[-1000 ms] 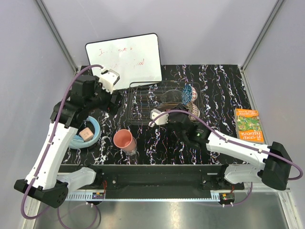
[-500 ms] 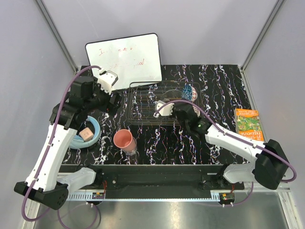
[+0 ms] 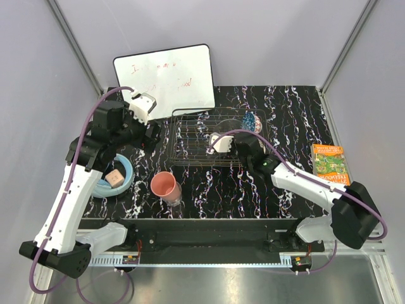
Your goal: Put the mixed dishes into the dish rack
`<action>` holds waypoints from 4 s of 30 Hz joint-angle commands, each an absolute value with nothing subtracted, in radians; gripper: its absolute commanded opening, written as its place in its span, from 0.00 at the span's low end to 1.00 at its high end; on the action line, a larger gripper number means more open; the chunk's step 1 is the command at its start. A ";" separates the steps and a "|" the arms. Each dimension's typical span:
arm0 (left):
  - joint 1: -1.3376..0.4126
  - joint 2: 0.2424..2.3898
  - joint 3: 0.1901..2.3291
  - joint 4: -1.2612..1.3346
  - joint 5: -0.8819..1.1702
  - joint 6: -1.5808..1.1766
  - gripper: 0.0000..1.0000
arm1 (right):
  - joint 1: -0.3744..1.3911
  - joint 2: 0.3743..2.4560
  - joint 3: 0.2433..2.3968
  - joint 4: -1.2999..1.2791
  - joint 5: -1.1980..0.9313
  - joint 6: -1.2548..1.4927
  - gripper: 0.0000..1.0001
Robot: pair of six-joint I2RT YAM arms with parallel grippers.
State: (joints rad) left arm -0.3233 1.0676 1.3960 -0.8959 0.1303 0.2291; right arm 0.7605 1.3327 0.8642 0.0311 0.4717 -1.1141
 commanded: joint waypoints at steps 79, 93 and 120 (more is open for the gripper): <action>-0.318 1.034 1.347 -0.827 0.141 0.253 0.95 | 0.773 1.281 0.808 -0.038 0.503 -0.663 0.51; -0.318 1.031 1.217 -0.784 0.109 0.308 0.94 | 0.793 0.947 0.963 -0.446 0.339 -0.306 0.72; -0.318 0.945 1.086 -1.029 0.390 0.460 0.75 | 0.792 0.891 0.830 -0.301 0.267 -0.051 0.68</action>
State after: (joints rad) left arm -0.3222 0.9569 1.0988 -0.9863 0.3119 0.4107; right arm 0.7872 0.8757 0.8333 -0.3622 0.2638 -0.0731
